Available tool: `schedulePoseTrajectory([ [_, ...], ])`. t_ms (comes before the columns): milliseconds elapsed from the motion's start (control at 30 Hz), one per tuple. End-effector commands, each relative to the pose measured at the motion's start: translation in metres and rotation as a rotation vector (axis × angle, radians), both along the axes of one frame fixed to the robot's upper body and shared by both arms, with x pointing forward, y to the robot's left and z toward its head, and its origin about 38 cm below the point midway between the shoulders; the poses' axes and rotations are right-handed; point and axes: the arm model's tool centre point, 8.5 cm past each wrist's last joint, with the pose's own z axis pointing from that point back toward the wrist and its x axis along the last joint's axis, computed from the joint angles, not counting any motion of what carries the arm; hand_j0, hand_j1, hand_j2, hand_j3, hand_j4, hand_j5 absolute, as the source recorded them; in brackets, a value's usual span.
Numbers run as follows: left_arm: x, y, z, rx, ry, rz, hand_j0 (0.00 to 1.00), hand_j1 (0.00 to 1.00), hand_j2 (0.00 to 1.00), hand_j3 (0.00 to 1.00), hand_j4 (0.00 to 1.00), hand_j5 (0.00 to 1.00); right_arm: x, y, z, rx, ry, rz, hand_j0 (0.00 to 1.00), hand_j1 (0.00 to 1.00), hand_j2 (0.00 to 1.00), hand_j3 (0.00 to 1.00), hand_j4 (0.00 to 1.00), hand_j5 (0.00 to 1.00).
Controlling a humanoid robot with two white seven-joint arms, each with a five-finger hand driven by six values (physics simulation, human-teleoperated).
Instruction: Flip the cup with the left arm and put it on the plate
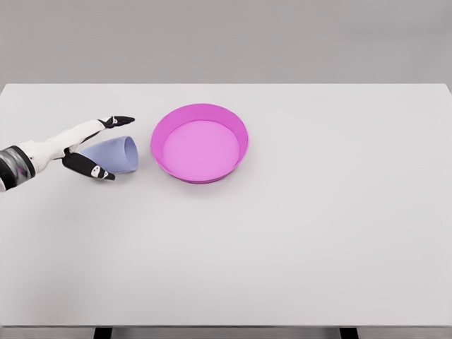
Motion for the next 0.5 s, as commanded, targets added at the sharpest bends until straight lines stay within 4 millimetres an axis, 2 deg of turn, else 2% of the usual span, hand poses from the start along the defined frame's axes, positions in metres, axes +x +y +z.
schedulePoseTrajectory([
  [0, 0.001, -0.001, -0.001, -0.005, 0.001, 0.001, 1.00, 1.00, 1.00, 1.00, 1.00, 1.00, 0.000, 0.000, 0.000, 0.001, 0.000, 0.000, 1.00, 1.00, 1.00, 1.00, 1.00, 1.00],
  [100, 0.004, 0.005, -0.003, 0.005, 0.012, 0.013, 1.00, 1.00, 1.00, 1.00, 1.00, 1.00, 0.000, 0.000, 0.000, 0.001, 0.000, 0.000, 1.00, 1.00, 1.00, 1.00, 1.00, 1.00],
  [467, 0.011, 0.000, -0.012, -0.007, 0.027, 0.028, 1.00, 1.00, 1.00, 1.00, 1.00, 1.00, 0.000, 0.000, 0.000, 0.001, 0.000, 0.000, 1.00, 1.00, 1.00, 1.00, 1.00, 1.00],
])
